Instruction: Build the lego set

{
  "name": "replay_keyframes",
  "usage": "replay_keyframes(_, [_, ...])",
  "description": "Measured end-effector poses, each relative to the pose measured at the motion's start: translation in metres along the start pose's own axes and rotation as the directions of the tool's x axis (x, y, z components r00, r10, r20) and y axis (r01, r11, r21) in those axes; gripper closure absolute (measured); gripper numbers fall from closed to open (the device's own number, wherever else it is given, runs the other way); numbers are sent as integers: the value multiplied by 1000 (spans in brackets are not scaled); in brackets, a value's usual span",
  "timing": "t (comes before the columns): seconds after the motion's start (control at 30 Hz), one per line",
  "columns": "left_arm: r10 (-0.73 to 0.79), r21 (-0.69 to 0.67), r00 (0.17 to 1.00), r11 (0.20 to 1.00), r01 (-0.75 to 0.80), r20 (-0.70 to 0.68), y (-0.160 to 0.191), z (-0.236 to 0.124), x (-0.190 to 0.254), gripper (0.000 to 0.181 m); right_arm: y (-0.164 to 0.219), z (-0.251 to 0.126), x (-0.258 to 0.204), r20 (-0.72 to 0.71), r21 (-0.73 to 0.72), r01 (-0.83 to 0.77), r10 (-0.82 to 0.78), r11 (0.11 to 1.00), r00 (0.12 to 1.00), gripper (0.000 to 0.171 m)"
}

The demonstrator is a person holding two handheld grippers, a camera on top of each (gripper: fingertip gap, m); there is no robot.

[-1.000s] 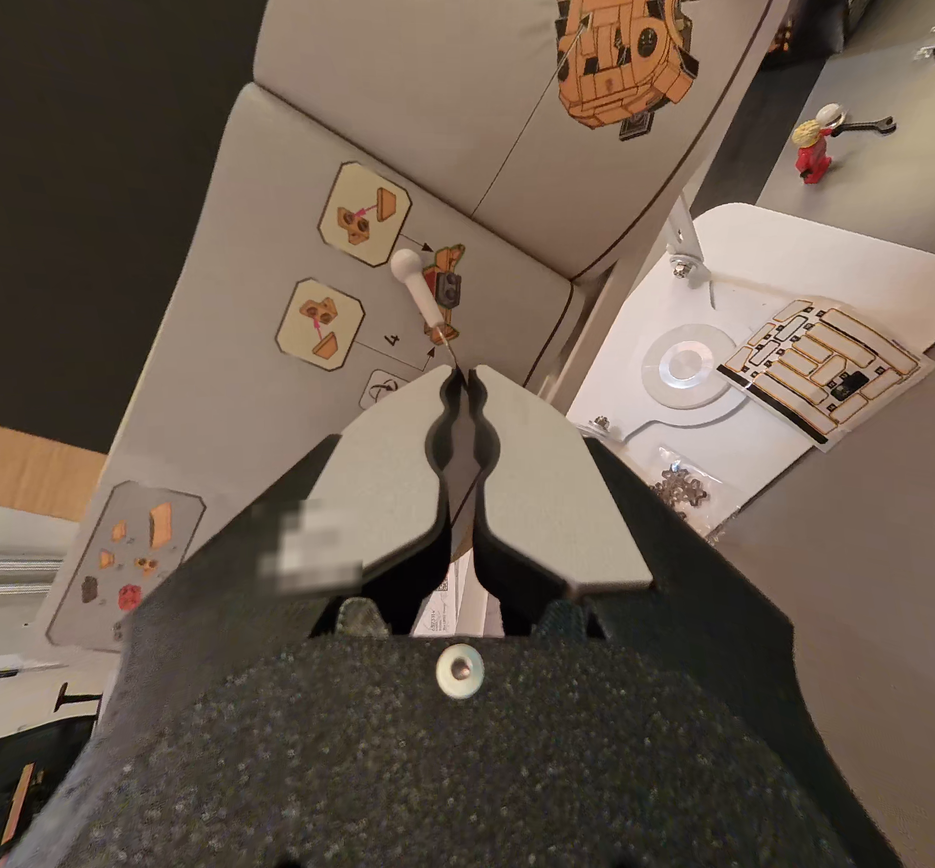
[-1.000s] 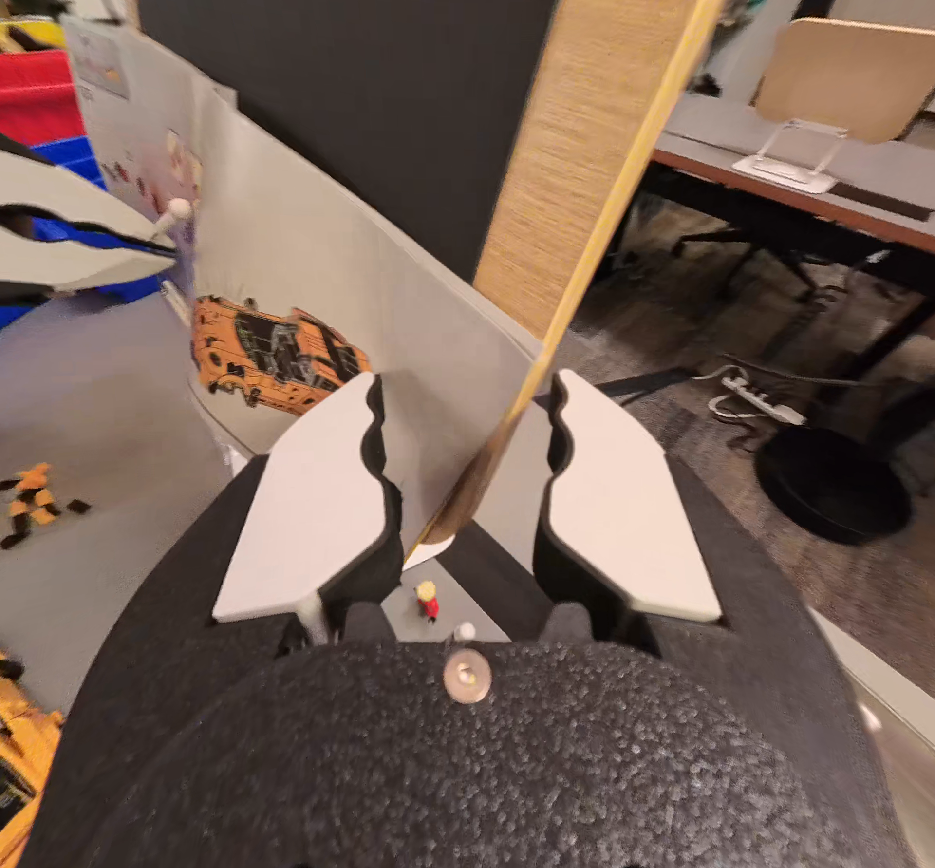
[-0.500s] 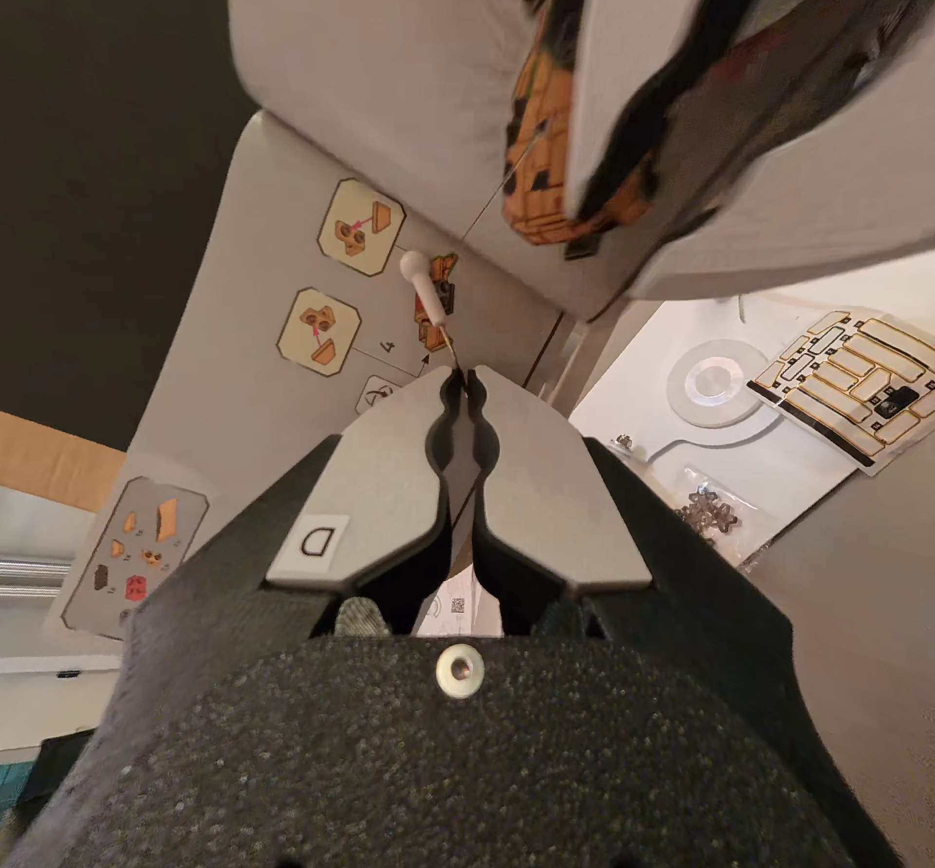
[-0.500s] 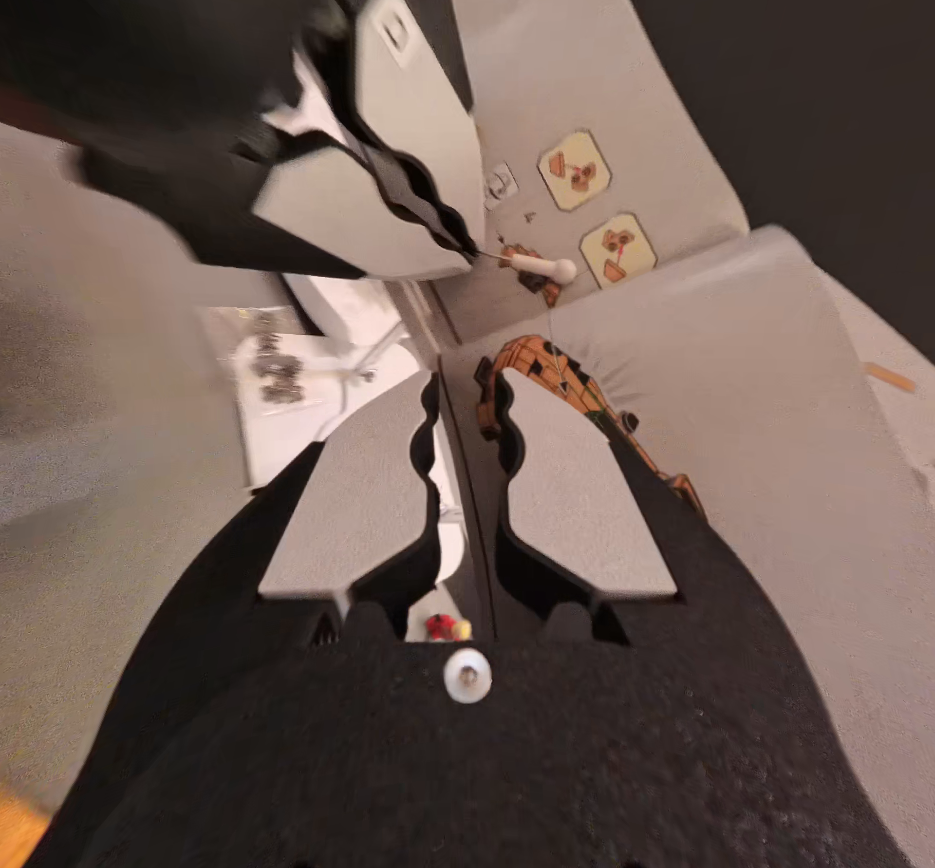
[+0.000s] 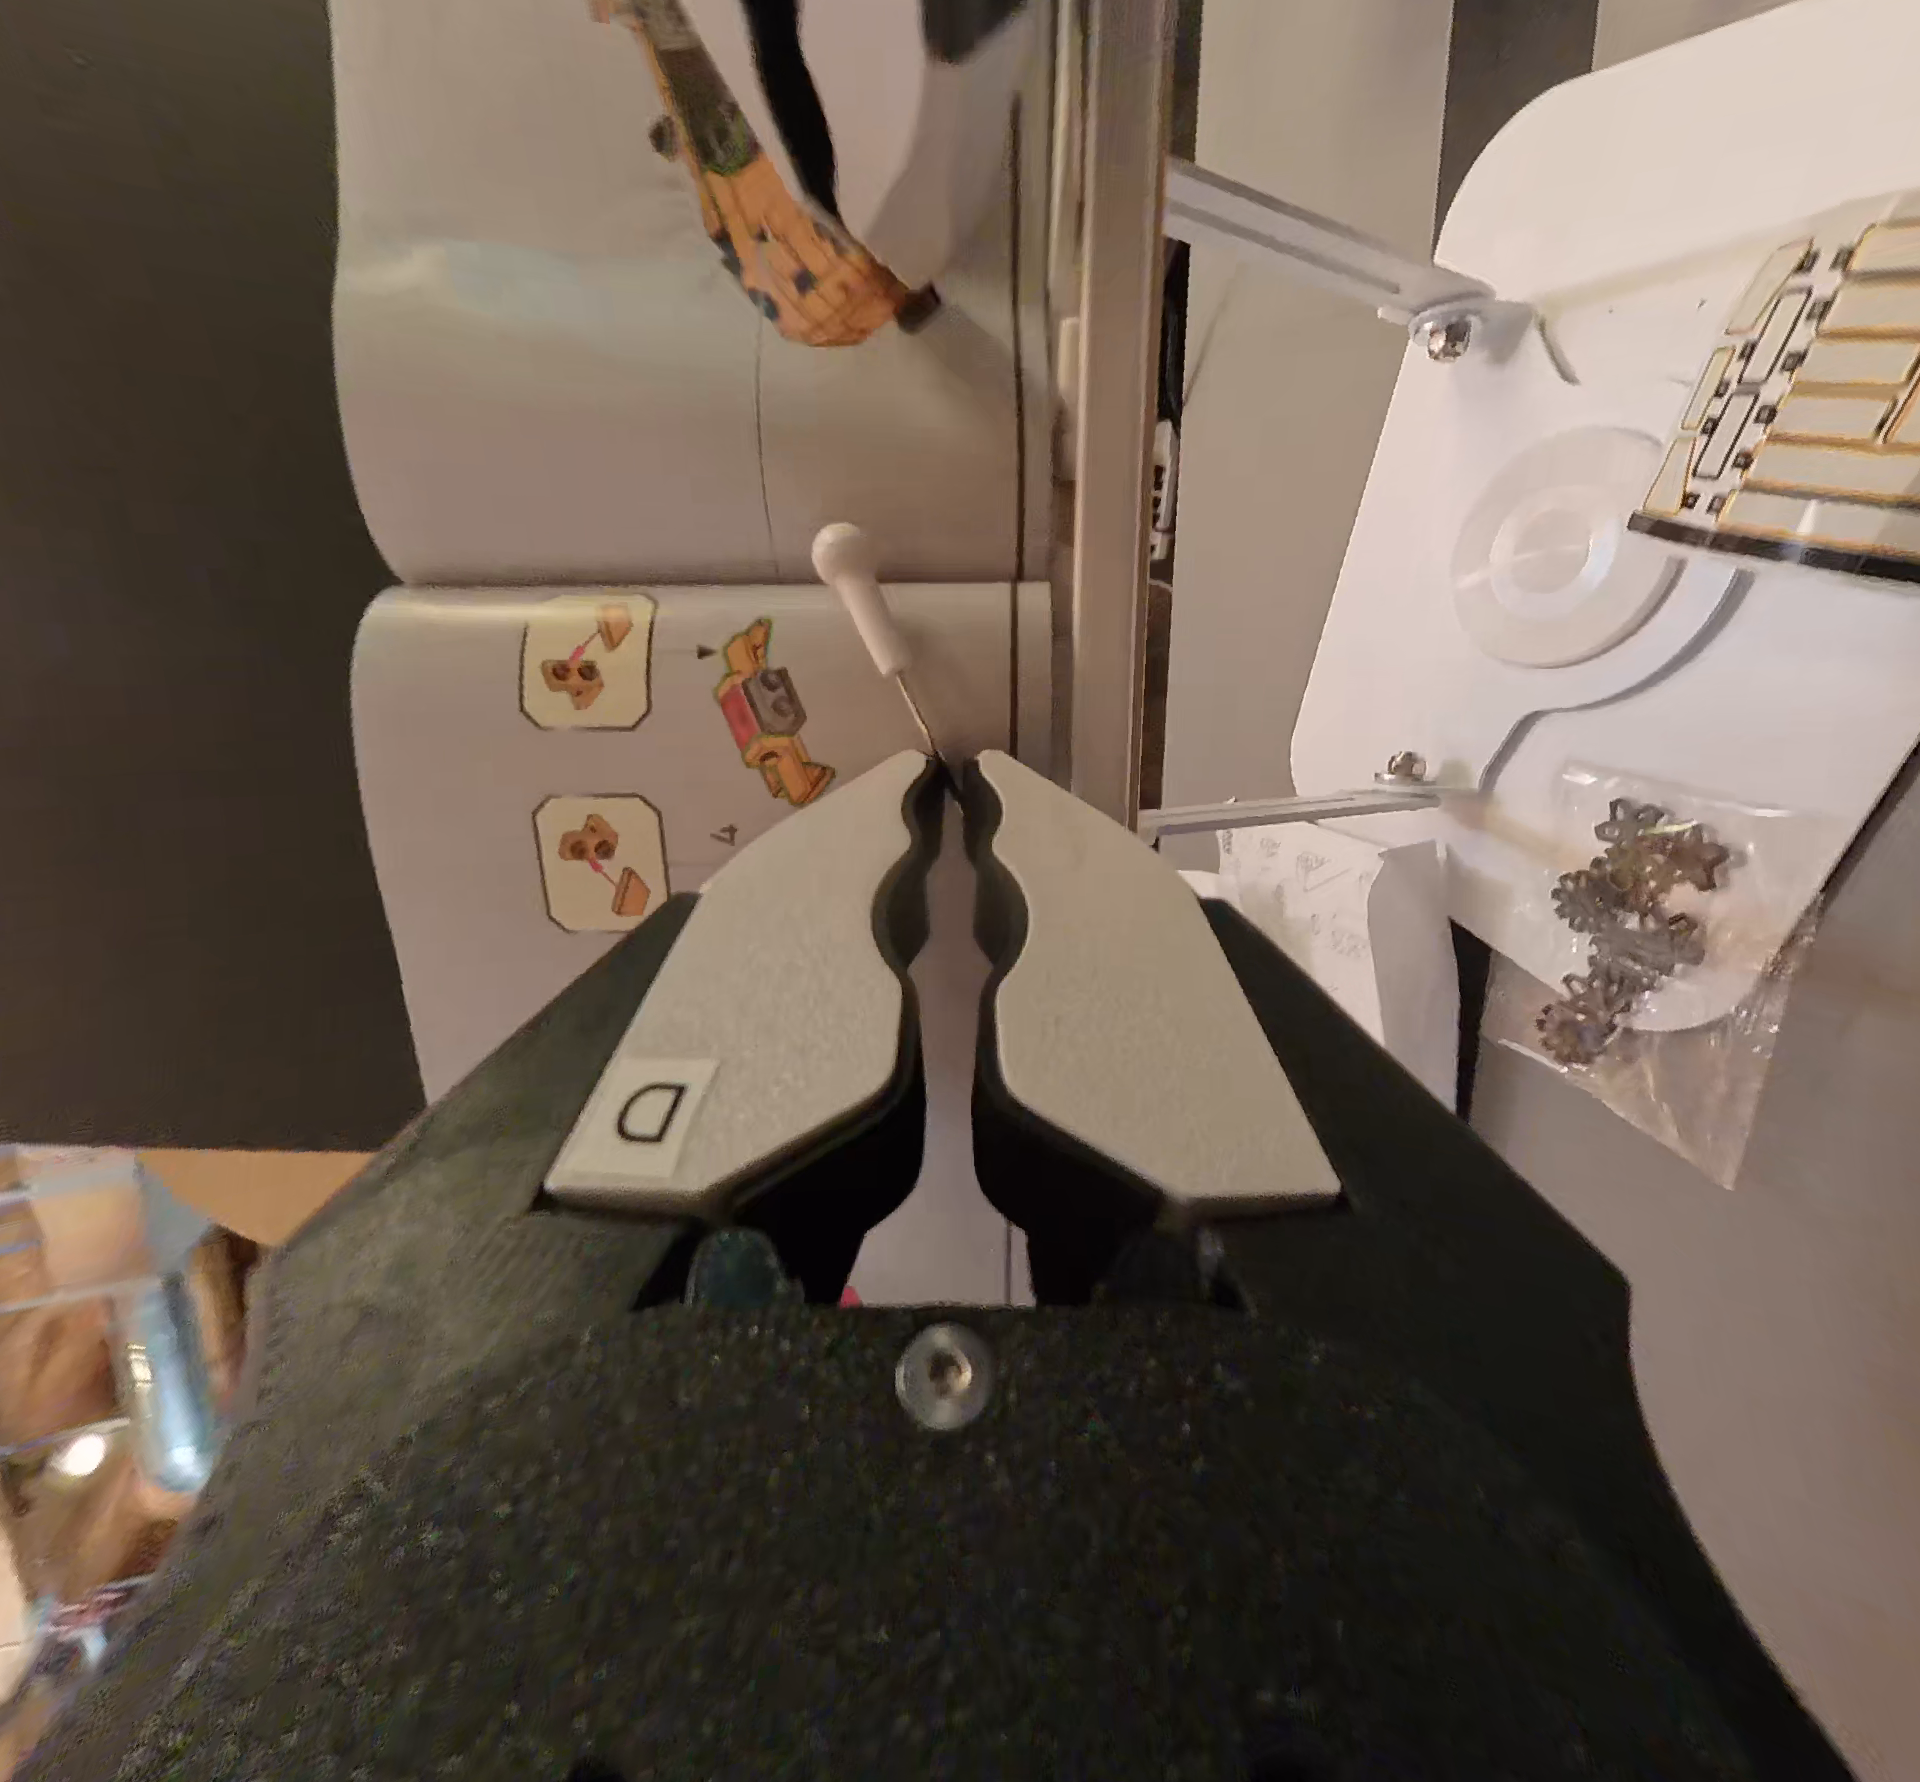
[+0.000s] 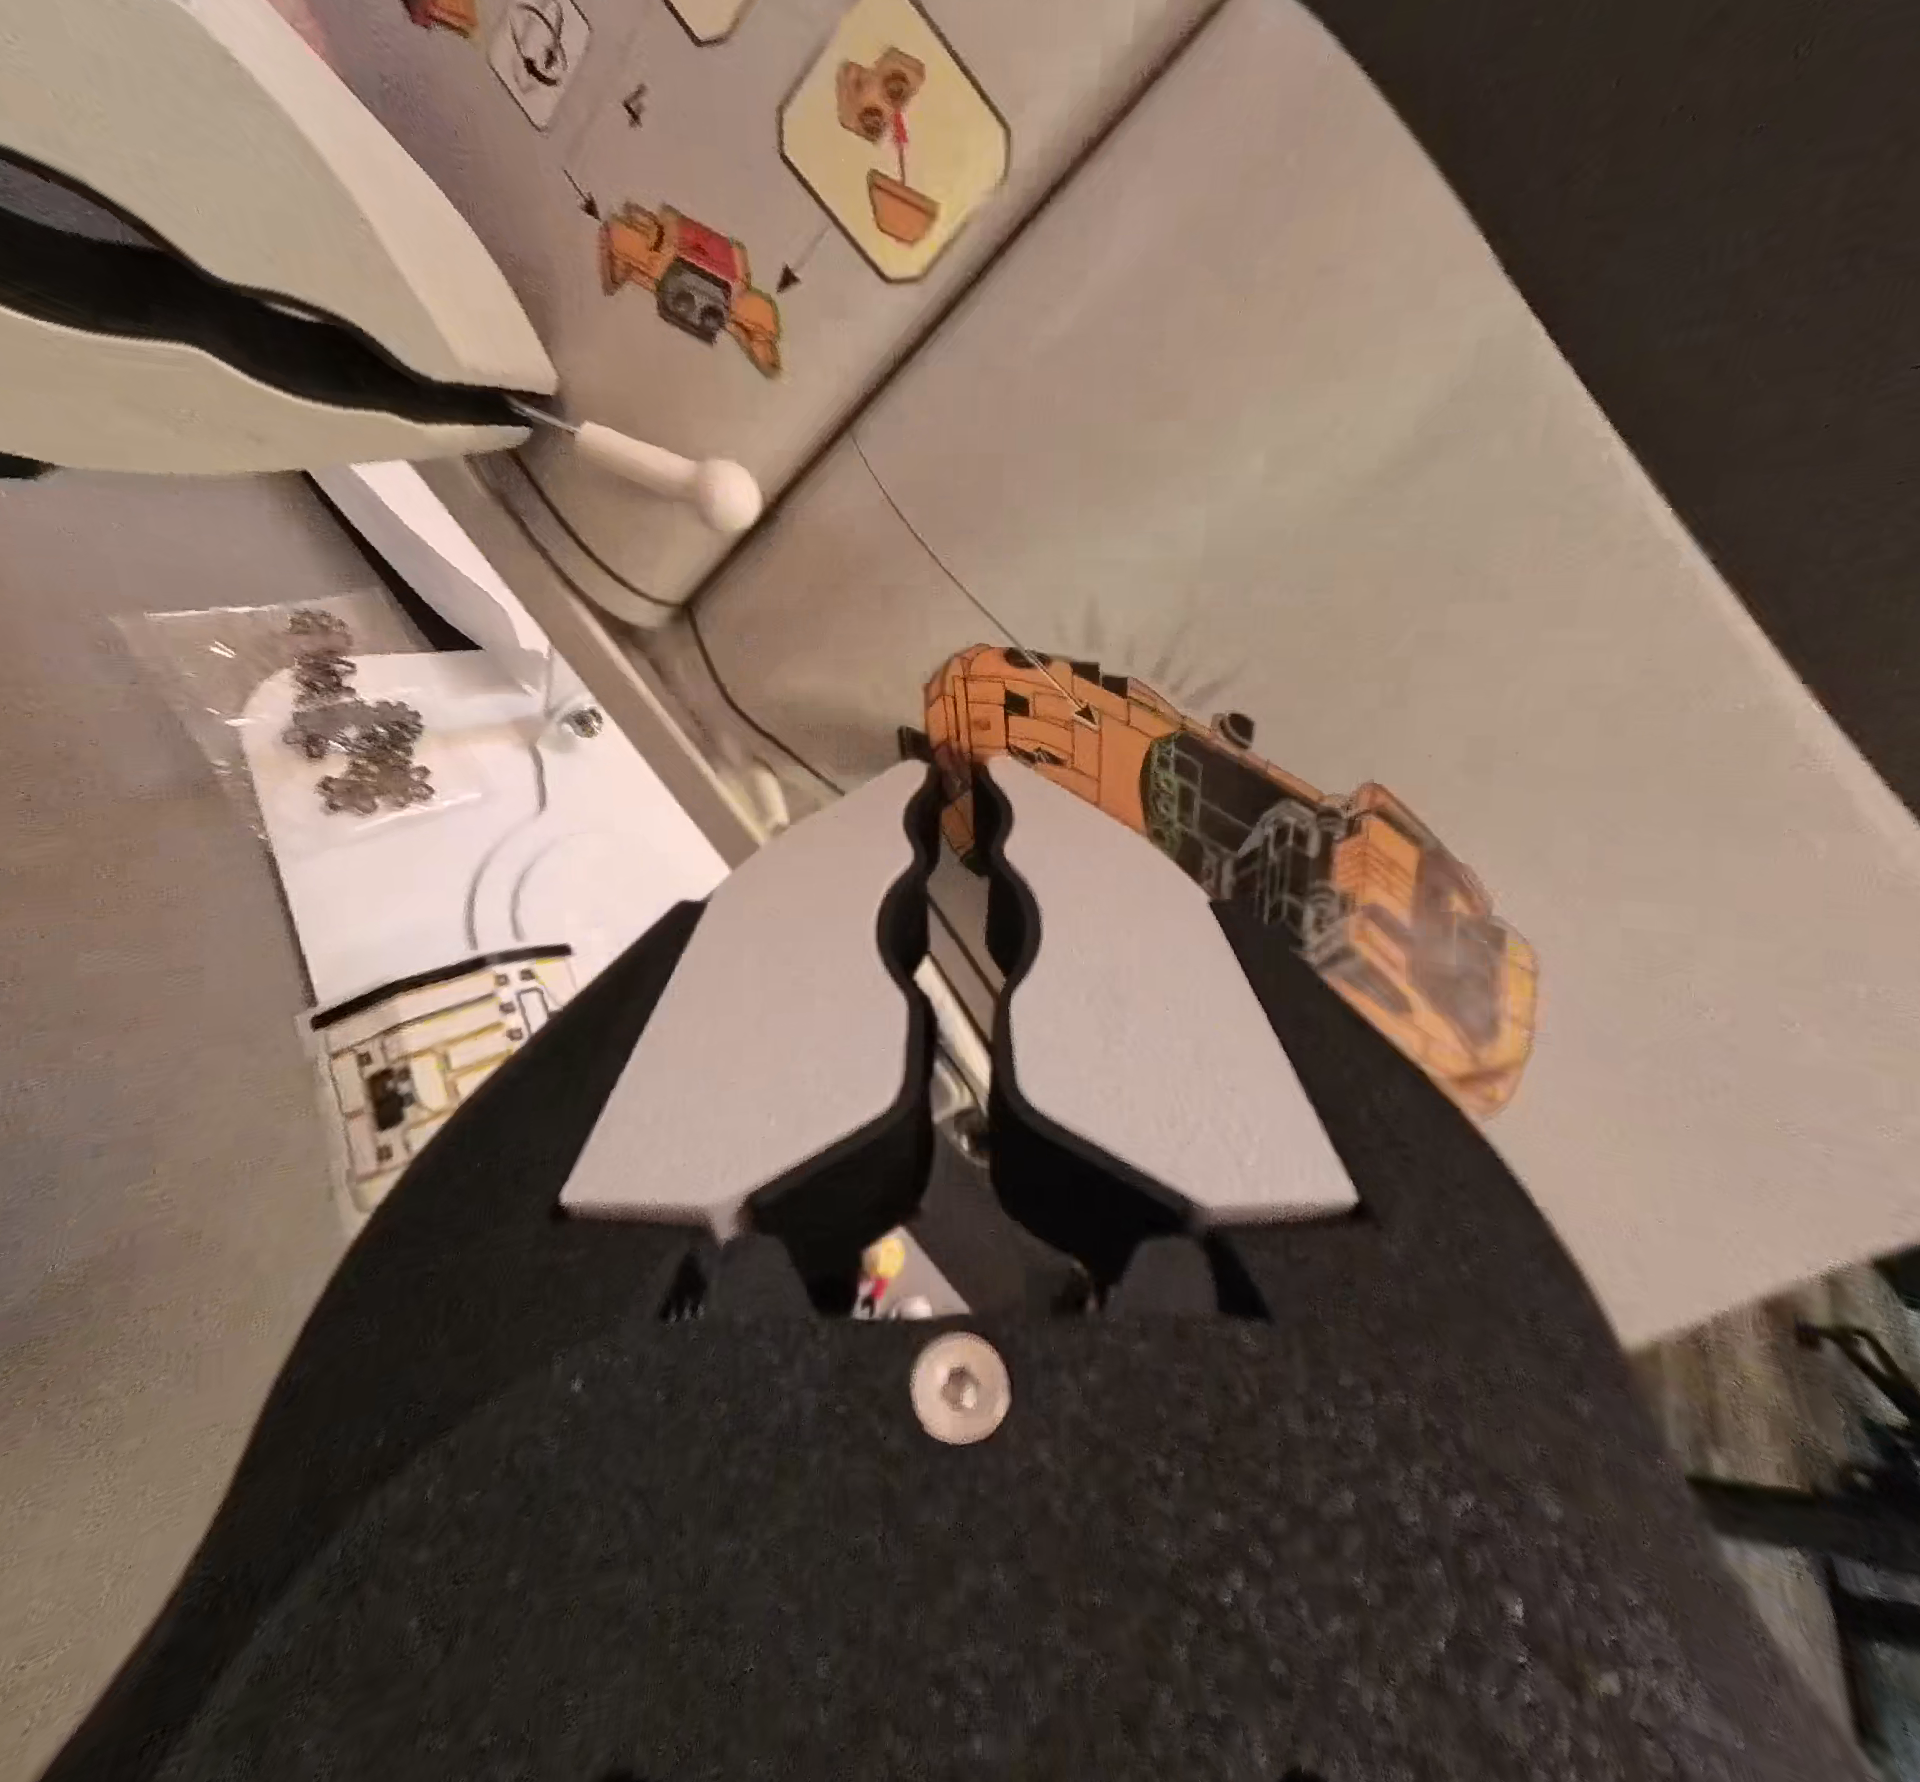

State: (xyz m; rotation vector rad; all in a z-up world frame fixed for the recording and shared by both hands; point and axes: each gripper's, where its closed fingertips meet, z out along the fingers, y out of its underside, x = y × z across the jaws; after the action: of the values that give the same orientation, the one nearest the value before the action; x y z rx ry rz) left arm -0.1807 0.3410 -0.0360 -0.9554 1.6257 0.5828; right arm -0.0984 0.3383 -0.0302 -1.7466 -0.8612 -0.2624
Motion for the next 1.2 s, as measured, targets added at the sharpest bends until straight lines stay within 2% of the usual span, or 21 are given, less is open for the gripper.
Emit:
replay_keyframes(0.17, [278,-81,959,956,-282,-53,-4,6,12,178,11,-6,1,21,26,-8,8,1000,1000,155])
replay_keyframes(0.27, [257,-142,955,950,-278,-149,-1,6,12,177,13,-10,4,19,56,1,-2,998,1000,150])
replay_keyframes(0.37, [262,-171,946,940,-295,-192,0,6,12,177,10,-26,24,-4,119,-92,93,989,996,145])
replay_keyframes(0.43, [223,-161,954,953,-256,-198,-1,4,13,176,12,-39,47,-32,165,-174,182,971,983,138])
replay_keyframes(0.57, [71,-116,981,989,-93,-181,-8,-11,4,166,30,-53,80,-69,156,-267,280,951,958,120])
replay_keyframes(0.67, [-193,-44,969,981,189,-156,-13,-31,-5,166,40,-62,90,-116,156,-273,292,949,949,115])
replay_keyframes(0.73, [-437,60,888,892,449,-143,-17,-49,-13,171,42,-66,90,-128,174,-290,313,941,941,115])
replay_keyframes(0.77, [-556,117,818,812,572,-148,-17,-59,-16,173,42,-69,89,-131,189,-297,324,936,937,114])
replay_keyframes(0.83, [-751,215,635,600,771,-181,-12,-80,-21,178,40,-75,86,-148,232,-304,343,924,928,113])
replay_keyframes(0.9, [-864,287,450,383,878,-224,-1,-100,-22,181,35,-85,77,-137,297,-322,374,899,917,111])
replay_keyframes(1.0, [-940,314,229,144,938,-255,23,-118,-15,181,22,-108,53,-93,412,-326,395,851,914,109])
replay_keyframes(1.07, [-963,335,137,53,941,-232,42,-125,-13,181,17,-123,32,-47,456,-340,404,823,914,118])
replay_keyframes(1.1, [-970,343,122,44,938,-208,50,-127,-12,181,17,-131,21,-25,463,-349,406,815,913,132])
replay_keyframes(1.17, [-981,329,132,80,941,-140,64,-126,-8,181,17,-150,2,39,484,-397,435,780,900,171])
replay_keyframes(1.2, [-983,323,137,92,942,-119,69,-126,-6,181,17,-160,-6,85,499,-451,475,740,876,171])
